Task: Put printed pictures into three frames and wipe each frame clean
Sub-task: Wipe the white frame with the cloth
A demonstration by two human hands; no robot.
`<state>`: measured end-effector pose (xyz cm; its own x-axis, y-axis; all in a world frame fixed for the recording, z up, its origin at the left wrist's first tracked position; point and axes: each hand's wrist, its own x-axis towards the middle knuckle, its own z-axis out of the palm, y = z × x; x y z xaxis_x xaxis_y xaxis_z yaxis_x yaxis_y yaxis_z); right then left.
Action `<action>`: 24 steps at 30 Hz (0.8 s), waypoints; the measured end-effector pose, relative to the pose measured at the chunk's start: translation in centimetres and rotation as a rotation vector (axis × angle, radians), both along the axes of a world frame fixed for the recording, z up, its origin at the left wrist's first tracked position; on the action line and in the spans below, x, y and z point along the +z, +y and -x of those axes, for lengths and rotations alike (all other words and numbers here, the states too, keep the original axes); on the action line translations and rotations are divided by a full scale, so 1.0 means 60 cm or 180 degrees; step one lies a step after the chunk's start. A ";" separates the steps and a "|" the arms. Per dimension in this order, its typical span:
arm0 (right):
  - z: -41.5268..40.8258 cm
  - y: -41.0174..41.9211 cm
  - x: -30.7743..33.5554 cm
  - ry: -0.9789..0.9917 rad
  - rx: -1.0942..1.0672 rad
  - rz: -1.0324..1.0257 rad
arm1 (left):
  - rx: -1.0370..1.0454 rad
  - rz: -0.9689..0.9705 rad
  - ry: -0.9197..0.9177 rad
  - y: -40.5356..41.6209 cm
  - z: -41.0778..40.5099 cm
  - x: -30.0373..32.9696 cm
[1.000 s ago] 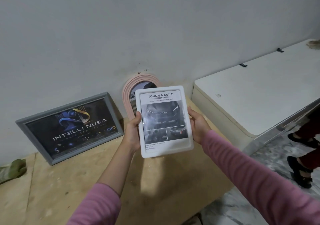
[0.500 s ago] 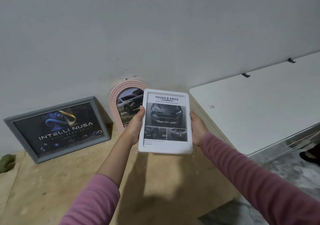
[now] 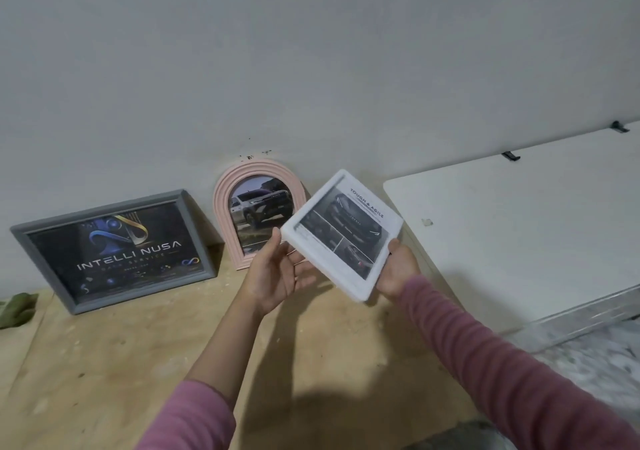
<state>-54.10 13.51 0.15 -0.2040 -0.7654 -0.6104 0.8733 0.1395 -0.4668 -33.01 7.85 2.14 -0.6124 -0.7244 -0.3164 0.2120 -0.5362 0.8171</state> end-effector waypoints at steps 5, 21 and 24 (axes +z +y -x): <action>-0.035 -0.006 -0.008 -0.0409 -0.0075 0.0008 | -0.0067 0.0679 -0.0304 0.023 0.022 0.018; 0.008 -0.020 0.048 0.4406 0.0640 -0.0575 | 0.0316 0.2996 -0.2993 -0.030 0.017 0.117; 0.010 -0.020 0.070 0.3863 0.1524 0.0393 | -0.0488 0.3607 -0.3391 -0.035 0.035 0.145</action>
